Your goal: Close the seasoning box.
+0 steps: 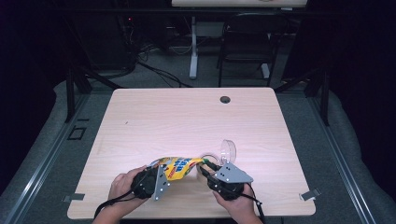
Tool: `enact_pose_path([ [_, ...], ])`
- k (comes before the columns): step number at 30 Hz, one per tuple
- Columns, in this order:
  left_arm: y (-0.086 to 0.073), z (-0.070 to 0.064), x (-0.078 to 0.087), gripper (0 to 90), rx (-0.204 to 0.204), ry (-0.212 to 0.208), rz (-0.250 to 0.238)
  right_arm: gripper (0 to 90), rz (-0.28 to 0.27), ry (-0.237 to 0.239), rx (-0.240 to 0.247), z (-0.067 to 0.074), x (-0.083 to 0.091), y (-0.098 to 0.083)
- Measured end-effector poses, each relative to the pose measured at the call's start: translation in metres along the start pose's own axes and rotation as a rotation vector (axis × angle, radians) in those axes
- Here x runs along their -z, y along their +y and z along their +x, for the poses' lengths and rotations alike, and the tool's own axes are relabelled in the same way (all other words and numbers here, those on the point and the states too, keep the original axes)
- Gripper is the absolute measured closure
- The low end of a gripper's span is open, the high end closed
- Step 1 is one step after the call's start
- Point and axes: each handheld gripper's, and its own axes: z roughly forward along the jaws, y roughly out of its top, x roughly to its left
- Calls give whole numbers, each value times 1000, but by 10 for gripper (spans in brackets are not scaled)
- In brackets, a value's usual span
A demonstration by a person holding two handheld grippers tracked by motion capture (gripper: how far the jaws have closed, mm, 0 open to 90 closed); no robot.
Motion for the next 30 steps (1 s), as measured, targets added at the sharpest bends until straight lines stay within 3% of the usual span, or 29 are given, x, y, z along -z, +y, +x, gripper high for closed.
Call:
enact_pose_path([
  [10, -4, 2, -3, 871, 46, -34, -21, 600, 5, -1, 0, -1, -2, -2],
  [30, -13, 7, -10, 875, 146, -103, -50, 590, 3, -19, -17, -3, -1, -4],
])
